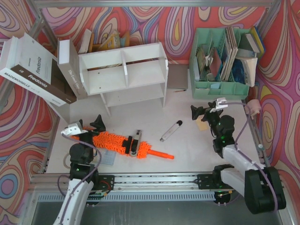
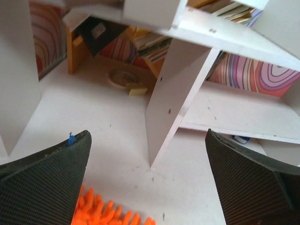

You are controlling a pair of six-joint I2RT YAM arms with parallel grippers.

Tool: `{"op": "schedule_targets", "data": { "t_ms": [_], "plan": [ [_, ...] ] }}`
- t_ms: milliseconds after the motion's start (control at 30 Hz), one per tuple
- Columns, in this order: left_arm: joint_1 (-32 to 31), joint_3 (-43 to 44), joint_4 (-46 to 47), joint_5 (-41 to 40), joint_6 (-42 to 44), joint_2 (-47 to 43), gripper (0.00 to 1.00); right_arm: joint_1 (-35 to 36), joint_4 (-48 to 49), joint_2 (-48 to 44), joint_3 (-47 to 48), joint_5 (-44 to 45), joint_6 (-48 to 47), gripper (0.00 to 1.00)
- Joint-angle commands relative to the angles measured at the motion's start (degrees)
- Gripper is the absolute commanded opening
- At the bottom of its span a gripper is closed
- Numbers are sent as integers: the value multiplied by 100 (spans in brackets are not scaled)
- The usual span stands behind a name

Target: Dust the bookshelf with a duster

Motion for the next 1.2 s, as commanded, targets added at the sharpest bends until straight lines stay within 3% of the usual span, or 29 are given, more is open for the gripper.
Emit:
{"op": "schedule_targets", "data": {
  "t_ms": [0, 167, 333, 467, 633, 900, 1167],
  "plan": [
    [-32, 227, -2374, -380, -993, -794, 98, 17, -2180, -480, 908, 58, 1376, 99],
    [-32, 603, -3072, -317, -1805, -882, 98, 11, -4568, -471, 1797, 954, 3170, 99],
    [-26, 1206, -3708, -758, -2627, 181, 98, 25, -4649, -876, 1783, 87, 2820, 99],
    [-22, 1556, -3722, -465, -2615, 1100, 98, 419, -5367, -1026, 2171, 310, 2634, 99],
    [44, 1365, -3034, 135, -2866, 1441, 98, 2097, -6170, -928, 2677, 1446, 2616, 99],
    [125, 1475, -3460, 30, -2049, 1425, 98, 5130, -7453, 290, 3822, 3945, 3996, 93],
    [109, 1523, -4042, -245, -2057, 785, 98, 6463, -8345, 2148, 5333, 4561, 5273, 88]
  ]
}}
